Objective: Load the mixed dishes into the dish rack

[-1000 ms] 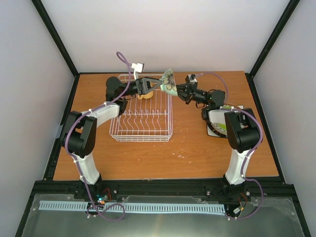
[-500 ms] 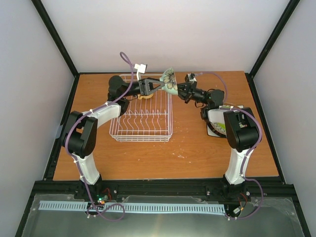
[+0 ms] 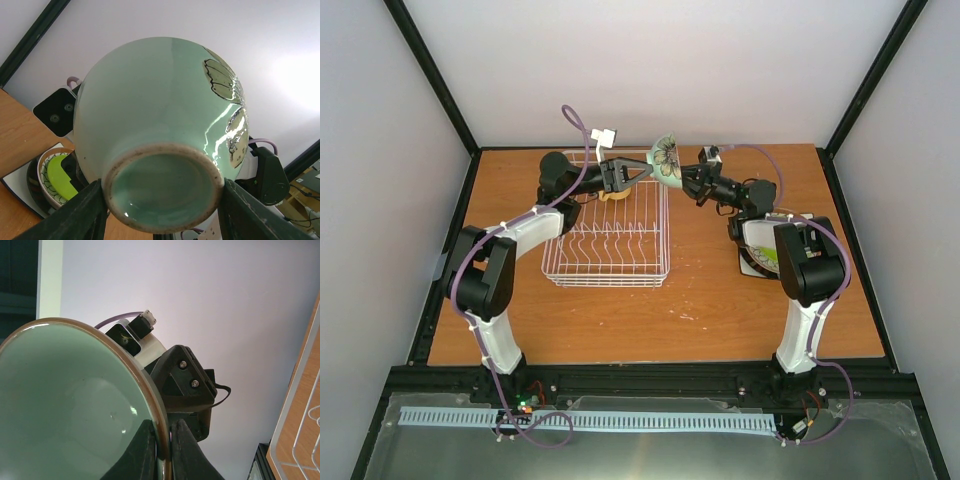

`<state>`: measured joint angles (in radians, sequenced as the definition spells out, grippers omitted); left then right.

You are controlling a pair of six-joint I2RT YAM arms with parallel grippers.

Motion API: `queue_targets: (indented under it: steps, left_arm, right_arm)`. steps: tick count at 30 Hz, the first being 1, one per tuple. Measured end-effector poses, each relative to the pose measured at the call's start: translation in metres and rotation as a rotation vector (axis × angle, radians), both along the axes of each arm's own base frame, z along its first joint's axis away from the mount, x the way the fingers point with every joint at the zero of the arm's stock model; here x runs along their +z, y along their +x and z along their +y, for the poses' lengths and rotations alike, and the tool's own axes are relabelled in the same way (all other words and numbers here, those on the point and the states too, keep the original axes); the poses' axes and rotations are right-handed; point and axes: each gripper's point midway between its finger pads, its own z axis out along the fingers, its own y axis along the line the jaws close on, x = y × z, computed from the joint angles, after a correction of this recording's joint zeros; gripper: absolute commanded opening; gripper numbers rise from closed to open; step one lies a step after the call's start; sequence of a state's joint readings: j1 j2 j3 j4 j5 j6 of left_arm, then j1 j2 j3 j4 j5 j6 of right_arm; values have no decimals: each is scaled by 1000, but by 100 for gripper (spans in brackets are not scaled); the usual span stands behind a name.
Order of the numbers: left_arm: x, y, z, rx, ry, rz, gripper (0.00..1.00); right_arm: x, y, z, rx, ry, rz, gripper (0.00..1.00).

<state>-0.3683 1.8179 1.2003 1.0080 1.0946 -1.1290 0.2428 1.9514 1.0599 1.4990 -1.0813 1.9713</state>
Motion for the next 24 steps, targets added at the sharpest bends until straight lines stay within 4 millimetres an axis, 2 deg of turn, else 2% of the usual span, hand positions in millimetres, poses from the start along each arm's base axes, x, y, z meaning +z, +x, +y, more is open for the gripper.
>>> queue_targets:
  steps: [10,14,18,24]
  left_arm:
    - [-2,1,0,4,9,0,1]
    - [-4,2,0,14,32,3,1]
    - [-4,0,-1,19,51,-7,1]
    - [-10,-5,-6,4,79,-9,1]
  right_arm:
    - [-3,1,0,0,-2,6,3]
    - [-7,3,1,0,-4,13,9]
    - [-7,2,1,1,-6,10,10]
    - [-9,1,6,13,-4,24,36]
